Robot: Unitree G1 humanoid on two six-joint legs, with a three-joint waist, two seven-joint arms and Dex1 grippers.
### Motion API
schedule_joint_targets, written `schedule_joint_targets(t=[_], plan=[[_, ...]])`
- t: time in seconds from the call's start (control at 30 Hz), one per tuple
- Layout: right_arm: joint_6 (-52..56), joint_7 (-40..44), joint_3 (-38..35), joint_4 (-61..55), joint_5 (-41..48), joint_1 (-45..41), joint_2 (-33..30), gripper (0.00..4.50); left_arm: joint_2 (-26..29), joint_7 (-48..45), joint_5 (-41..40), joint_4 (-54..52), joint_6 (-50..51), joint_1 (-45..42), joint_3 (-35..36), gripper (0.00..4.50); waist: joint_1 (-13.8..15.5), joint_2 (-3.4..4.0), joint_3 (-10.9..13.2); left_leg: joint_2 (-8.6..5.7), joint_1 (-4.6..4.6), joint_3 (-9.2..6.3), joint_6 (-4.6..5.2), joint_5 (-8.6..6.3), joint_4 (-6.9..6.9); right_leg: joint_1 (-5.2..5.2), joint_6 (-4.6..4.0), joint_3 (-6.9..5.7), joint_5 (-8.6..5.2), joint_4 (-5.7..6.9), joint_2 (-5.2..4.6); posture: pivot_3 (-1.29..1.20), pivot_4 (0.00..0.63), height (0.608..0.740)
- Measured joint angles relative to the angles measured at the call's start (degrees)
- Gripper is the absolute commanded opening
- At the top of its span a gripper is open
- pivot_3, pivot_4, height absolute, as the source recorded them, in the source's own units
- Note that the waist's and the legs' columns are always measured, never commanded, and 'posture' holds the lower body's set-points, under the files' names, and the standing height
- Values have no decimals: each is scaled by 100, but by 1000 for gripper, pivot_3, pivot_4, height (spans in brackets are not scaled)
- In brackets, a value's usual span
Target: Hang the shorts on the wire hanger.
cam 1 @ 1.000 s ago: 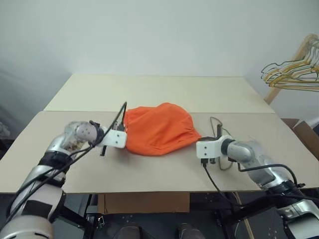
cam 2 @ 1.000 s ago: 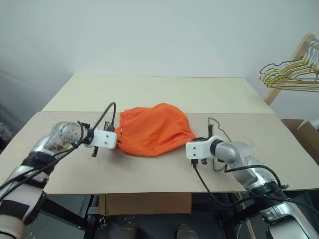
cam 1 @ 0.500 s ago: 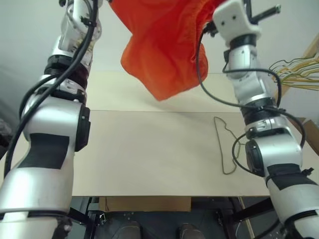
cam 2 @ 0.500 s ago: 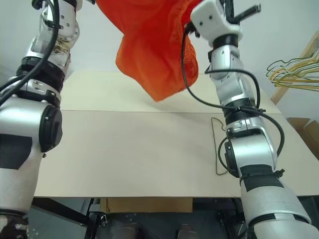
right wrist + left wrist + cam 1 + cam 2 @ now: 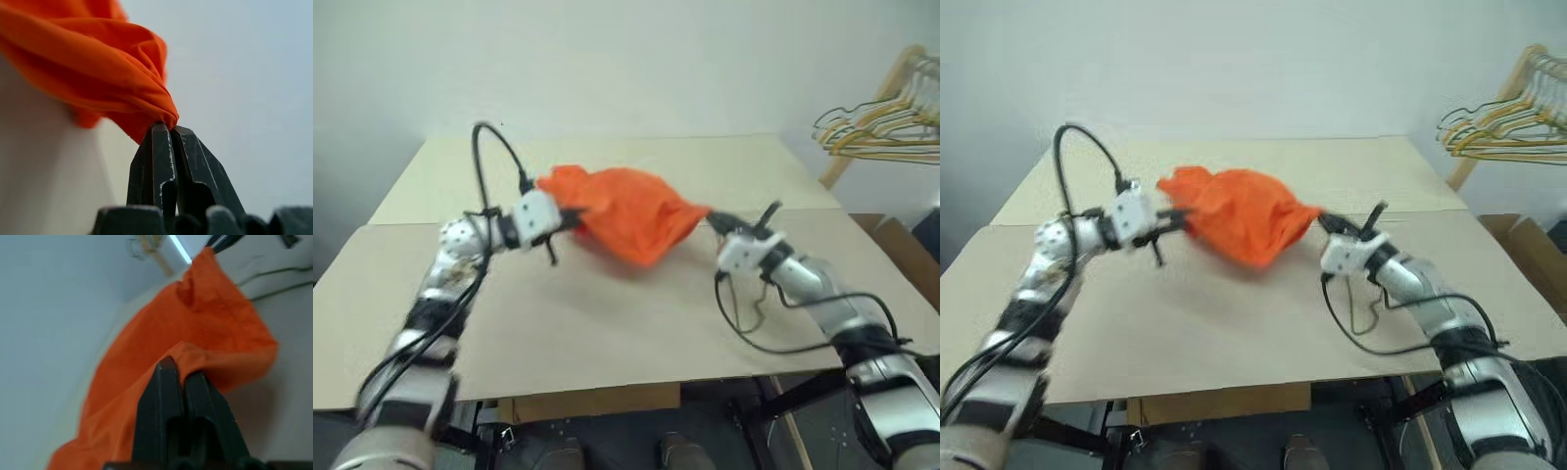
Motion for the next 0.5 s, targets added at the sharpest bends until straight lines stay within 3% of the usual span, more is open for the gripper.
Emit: schedule_joint_targets(t=[0.1,0.2,0.3,0.5], plan=[[-101,930,268,-595,346,412,-186,0,1182,-1244,-428,-1123,767,627,6,51,-39,2,14,2,105,7,13,1,0,92,-9,2,-10,3,2,107,0,740],[-161,1549,345,-1096,364,709,-533,0,1817,-1992,-550,-1655,1044,1211,76,51,13,7,35,17,227,17,34,18,0,203,-34,0,-67,8,6,101,0,740],[-94,1847,357,-1370,135,922,-747,0,1876,-2180,-585,-2000,1060,1662,121,51,98,11,44,39,292,17,-10,-5,0,235,-67,-11,-88,5,6,96,0,740],[309,2185,316,-1707,-388,1323,-1179,0,1686,-2126,-214,-2375,1036,1871,10,51,196,6,40,41,268,46,28,24,0,232,-70,1,-87,19,6,67,0,740]])
